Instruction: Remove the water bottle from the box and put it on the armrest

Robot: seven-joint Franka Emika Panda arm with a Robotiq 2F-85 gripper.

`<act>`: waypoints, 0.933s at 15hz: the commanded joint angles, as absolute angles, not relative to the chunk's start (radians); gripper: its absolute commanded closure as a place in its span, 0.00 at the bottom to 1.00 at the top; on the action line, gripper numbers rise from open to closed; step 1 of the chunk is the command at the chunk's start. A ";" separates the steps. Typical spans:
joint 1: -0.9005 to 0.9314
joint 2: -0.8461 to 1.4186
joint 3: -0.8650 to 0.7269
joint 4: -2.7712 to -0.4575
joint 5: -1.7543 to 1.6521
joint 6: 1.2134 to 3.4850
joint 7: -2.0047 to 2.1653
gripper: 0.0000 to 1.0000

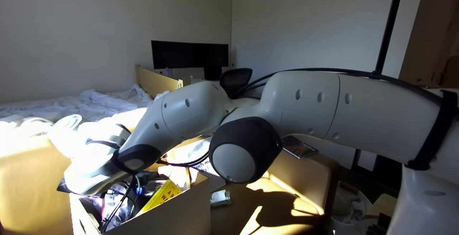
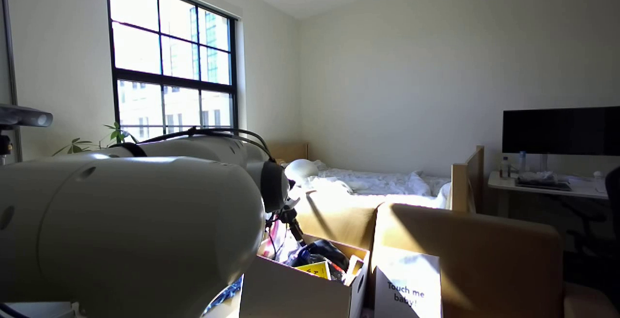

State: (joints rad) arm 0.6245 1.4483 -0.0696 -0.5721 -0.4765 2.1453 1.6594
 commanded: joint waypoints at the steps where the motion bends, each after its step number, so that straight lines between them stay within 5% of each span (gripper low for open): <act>1: 0.598 1.418 0.017 -0.582 -0.436 2.197 1.511 0.00; 14: 0.573 1.339 0.105 -0.599 -0.375 1.593 1.501 0.00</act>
